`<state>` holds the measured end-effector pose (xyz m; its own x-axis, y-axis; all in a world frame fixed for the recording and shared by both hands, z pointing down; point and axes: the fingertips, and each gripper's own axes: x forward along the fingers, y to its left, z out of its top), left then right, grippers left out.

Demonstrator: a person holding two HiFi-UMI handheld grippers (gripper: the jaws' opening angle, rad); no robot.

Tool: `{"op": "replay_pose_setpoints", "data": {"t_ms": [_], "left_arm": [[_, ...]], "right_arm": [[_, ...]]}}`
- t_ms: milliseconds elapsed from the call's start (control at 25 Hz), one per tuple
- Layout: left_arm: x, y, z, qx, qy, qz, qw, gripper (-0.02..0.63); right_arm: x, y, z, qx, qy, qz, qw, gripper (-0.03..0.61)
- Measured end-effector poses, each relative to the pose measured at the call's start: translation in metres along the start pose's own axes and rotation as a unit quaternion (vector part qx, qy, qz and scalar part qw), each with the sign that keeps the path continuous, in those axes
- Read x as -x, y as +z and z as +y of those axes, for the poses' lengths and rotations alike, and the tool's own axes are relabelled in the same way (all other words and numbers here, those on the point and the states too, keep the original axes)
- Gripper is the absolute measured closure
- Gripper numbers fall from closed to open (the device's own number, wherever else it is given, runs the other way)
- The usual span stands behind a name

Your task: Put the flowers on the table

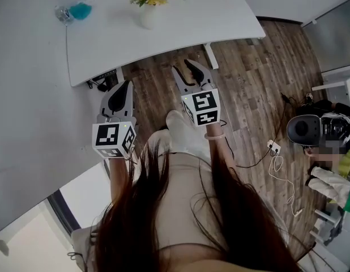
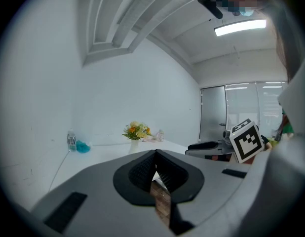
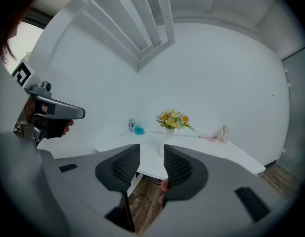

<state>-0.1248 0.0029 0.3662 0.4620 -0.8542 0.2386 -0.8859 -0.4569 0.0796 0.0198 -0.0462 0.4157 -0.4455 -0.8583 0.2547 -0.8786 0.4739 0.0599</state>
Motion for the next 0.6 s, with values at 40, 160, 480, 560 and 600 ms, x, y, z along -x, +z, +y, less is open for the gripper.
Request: {"op": "replay_pose_setpoints", "data": {"t_ms": [40, 160, 480, 560, 600], "left_arm": [[0.004, 0.000, -0.002, -0.002, -0.002, 0.000, 1.0000, 0.611], [0.010, -0.002, -0.004, -0.004, -0.009, -0.002, 0.9999, 0.611], [0.022, -0.003, -0.007, -0.006, -0.017, -0.009, 0.9998, 0.611], [0.025, -0.003, -0.008, -0.006, -0.016, -0.011, 0.9998, 0.611], [0.027, -0.004, -0.008, -0.006, -0.014, -0.011, 0.9998, 0.611]], "right_arm": [[0.004, 0.001, 0.003, -0.001, -0.001, -0.003, 1.000, 0.415], [0.012, 0.003, 0.009, 0.001, -0.009, -0.007, 1.000, 0.439], [0.026, 0.004, 0.015, 0.015, -0.028, -0.008, 0.999, 0.489], [0.029, 0.006, 0.017, 0.019, -0.031, -0.013, 0.999, 0.507], [0.029, 0.007, 0.017, 0.021, -0.031, -0.015, 0.999, 0.512]]}}
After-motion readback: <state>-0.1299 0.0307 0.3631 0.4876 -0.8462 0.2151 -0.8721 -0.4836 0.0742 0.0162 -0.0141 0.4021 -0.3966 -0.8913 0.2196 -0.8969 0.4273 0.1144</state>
